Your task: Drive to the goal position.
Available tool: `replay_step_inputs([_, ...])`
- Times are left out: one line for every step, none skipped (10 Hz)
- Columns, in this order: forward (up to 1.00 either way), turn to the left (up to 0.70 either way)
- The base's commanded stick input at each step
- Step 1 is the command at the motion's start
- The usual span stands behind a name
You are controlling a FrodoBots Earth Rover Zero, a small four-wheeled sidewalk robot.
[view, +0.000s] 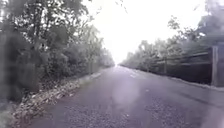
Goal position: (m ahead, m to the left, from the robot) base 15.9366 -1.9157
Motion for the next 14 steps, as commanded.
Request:
replay_step_inputs([1.00,0.00])
replay_step_inputs([1.00,0.00])
replay_step_inputs([1.00,0.00])
replay_step_inputs([1.00,0.00])
replay_step_inputs([1.00,0.00])
replay_step_inputs([1.00,0.00])
replay_step_inputs([1.00,0.00])
replay_step_inputs([1.00,0.00])
replay_step_inputs([1.00,0.00])
replay_step_inputs([1.00,0.00])
replay_step_inputs([1.00,0.00])
replay_step_inputs([1.00,0.00])
replay_step_inputs([1.00,0.00])
replay_step_inputs([1.00,0.00])
